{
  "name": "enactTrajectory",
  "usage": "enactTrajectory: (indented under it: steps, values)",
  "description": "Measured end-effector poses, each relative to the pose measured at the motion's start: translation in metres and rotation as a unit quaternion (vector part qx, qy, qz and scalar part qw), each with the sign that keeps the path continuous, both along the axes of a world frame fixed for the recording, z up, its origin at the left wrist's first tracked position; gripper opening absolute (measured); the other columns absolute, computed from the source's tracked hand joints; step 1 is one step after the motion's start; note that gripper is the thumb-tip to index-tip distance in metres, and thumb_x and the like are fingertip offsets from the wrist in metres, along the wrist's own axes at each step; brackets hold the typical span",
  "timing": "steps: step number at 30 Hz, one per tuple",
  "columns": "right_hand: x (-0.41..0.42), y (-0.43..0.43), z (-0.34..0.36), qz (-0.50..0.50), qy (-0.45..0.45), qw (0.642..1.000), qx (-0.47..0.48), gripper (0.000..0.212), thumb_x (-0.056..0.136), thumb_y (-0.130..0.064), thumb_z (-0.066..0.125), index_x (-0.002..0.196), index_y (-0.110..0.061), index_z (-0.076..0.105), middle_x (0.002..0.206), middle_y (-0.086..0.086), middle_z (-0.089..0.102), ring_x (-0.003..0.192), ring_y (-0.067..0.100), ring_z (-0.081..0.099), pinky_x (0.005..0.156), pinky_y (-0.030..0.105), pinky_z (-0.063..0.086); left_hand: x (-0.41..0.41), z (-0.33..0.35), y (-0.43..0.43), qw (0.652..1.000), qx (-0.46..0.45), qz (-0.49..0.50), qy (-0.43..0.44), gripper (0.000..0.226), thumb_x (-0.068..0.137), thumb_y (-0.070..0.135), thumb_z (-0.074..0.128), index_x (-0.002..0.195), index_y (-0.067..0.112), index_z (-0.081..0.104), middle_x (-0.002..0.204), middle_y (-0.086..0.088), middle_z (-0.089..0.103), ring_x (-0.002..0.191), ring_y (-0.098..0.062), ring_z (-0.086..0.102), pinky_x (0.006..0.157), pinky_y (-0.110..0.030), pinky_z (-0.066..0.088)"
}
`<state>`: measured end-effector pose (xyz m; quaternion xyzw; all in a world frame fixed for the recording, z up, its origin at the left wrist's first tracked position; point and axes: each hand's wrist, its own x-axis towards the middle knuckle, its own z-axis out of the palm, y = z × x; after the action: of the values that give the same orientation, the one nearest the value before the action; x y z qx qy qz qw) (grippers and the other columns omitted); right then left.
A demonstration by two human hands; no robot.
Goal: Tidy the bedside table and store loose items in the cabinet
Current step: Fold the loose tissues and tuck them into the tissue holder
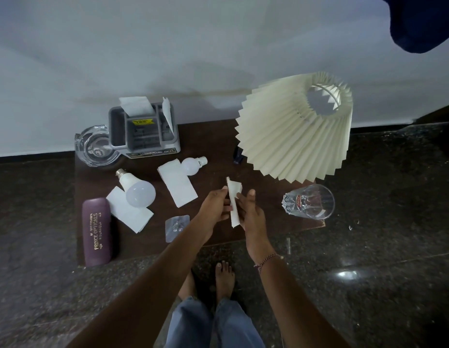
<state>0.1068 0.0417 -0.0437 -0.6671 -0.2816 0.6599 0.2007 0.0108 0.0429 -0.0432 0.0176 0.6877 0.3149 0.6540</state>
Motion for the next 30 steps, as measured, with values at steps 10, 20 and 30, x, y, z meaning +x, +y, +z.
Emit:
enactTrajectory:
  steps: [10,20,30]
  values:
    - [-0.016,-0.003,-0.004,0.067,-0.072,0.990,0.099,0.045,0.078,-0.017,0.073,0.121,-0.012,0.060,0.117,0.004,0.065,0.104,0.020,0.063,0.090,0.040,0.054,-0.022,0.009,-0.015,0.997,0.048,0.021,0.056,0.032,0.097,0.019,0.044,0.128,0.010,0.047,0.098,-0.007,0.066,0.084,-0.012,0.063,0.087,-0.031,0.051]
    - [-0.049,0.000,0.015,0.035,-0.021,0.991,0.127,0.042,0.082,-0.007,0.067,0.123,-0.010,0.058,0.121,0.006,0.063,0.105,0.020,0.063,0.085,0.031,0.056,-0.049,0.022,-0.027,0.978,0.080,-0.018,0.192,0.045,0.084,0.020,0.067,0.126,0.011,0.053,0.108,-0.004,0.062,0.104,-0.019,0.061,0.095,-0.041,0.052]
    - [-0.086,0.013,0.035,0.106,0.024,0.983,0.147,0.035,0.086,-0.017,0.063,0.120,-0.009,0.060,0.110,0.002,0.064,0.090,0.010,0.062,0.066,0.016,0.055,-0.100,0.040,-0.036,0.955,0.111,-0.019,0.273,0.036,0.082,0.033,0.068,0.103,0.004,0.069,0.103,-0.010,0.071,0.093,-0.026,0.067,0.084,-0.043,0.056]
